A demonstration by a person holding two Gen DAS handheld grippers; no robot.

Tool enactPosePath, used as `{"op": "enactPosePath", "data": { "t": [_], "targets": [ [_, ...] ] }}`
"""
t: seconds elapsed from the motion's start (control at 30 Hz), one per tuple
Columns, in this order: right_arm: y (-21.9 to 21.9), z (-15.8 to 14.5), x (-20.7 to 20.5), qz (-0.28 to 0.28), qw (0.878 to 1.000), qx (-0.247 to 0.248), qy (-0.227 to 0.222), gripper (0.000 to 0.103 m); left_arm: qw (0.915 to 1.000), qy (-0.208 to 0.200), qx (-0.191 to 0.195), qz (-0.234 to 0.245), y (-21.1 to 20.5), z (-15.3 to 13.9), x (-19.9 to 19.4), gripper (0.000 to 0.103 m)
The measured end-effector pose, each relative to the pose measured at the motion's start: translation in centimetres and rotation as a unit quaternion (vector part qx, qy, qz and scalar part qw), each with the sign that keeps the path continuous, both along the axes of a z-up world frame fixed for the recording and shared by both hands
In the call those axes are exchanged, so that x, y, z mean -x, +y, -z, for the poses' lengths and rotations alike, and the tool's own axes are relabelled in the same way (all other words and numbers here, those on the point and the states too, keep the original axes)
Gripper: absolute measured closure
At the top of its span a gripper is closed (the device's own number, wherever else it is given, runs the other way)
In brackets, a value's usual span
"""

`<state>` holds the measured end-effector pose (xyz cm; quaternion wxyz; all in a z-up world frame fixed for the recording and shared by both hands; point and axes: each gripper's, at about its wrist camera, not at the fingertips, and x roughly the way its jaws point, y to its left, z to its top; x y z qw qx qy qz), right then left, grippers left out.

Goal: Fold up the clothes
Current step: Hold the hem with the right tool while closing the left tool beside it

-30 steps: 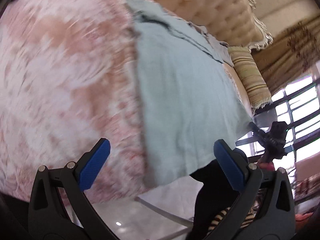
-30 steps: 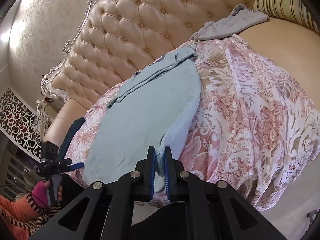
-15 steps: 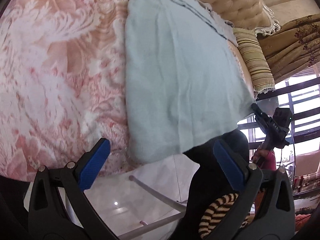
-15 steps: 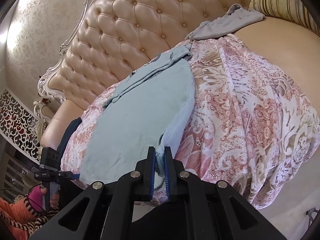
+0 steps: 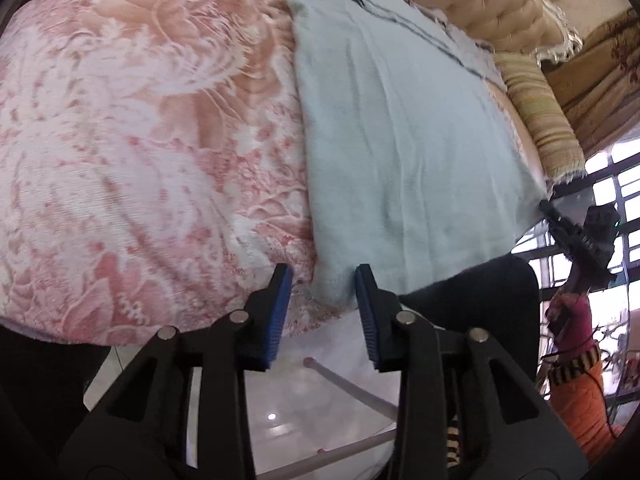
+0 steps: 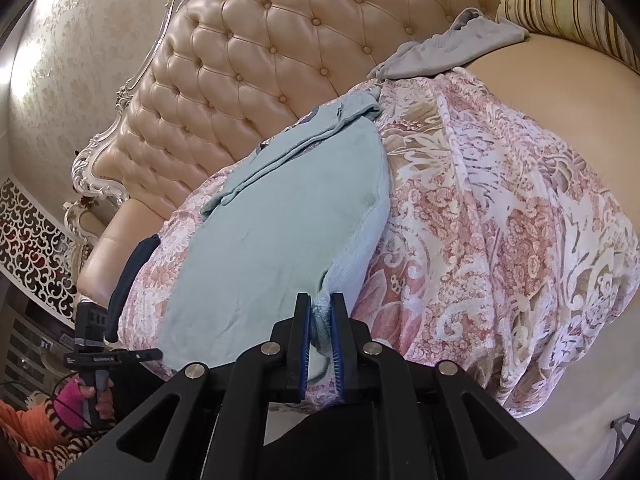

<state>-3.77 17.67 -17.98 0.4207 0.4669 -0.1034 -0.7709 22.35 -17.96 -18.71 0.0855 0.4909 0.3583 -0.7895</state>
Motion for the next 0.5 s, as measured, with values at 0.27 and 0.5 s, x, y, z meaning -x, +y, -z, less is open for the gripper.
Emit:
{"op": "enactPosePath", "data": {
  "t": [0.27,0.5],
  "targets": [
    [0.1,-0.2,0.0,0.001,1.000,-0.005,0.005,0.091,0.9994,-0.004,-0.028,0.021,0.9,0.9,0.5,0.066],
    [-0.1,-0.1,0.0,-0.002,1.000,-0.007,0.004,0.091,0.9990,0.005,-0.041,0.020,0.7,1.4,0.2,0.066]
  ]
}}
